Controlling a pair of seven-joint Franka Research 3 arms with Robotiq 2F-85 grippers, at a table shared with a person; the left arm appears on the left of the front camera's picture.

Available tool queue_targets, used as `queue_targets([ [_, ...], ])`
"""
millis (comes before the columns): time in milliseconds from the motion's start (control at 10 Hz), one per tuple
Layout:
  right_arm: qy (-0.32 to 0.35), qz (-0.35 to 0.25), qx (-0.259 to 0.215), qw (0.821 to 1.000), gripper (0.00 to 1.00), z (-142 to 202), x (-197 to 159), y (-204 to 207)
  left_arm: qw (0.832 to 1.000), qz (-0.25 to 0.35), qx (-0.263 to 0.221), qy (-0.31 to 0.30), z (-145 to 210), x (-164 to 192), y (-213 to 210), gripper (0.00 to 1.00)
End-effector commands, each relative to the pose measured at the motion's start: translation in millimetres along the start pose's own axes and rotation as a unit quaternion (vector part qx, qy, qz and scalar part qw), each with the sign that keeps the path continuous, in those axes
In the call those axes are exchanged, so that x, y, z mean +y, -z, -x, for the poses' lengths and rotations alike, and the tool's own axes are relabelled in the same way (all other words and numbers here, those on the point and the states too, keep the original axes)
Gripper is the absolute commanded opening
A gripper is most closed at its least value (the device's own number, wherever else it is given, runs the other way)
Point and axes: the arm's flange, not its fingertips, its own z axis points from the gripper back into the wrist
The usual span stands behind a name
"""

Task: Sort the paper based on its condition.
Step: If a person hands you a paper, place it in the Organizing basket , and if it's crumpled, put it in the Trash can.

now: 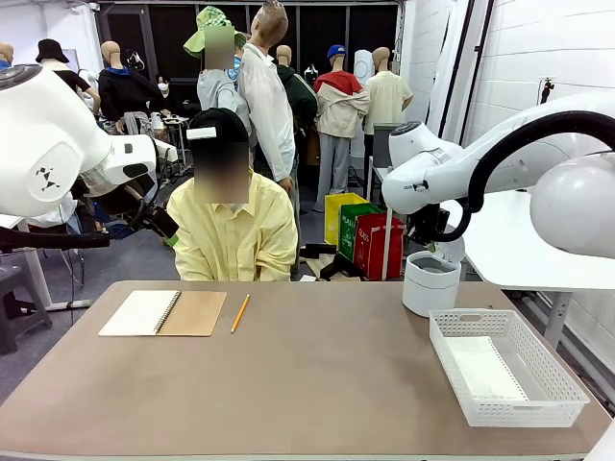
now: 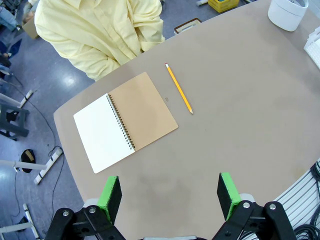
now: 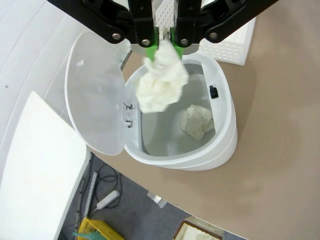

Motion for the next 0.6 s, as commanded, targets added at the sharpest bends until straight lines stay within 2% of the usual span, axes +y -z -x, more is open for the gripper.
queue_targets([
  [0,0.016,0.013,0.015,1.000,0.65,-9.0,-4.5,4.8,1.000,0.002,0.003,-0.001,0.4,0.4,-0.7,1.00],
  [100,0.018,0.010,0.020,1.000,0.85,-8.5,-5.9,6.9,1.000,0.002,0.003,-0.001,0.4,0.4,-0.7,1.00],
  [200,0.018,0.008,0.021,1.000,1.00,-8.2,-6.2,6.5,1.000,0.002,0.003,-0.001,0.4,0.4,-0.7,1.00],
  [500,0.009,-0.005,0.023,1.000,1.00,-7.2,-3.8,2.8,1.000,0.002,0.003,-0.001,0.4,0.4,-0.7,1.00],
])
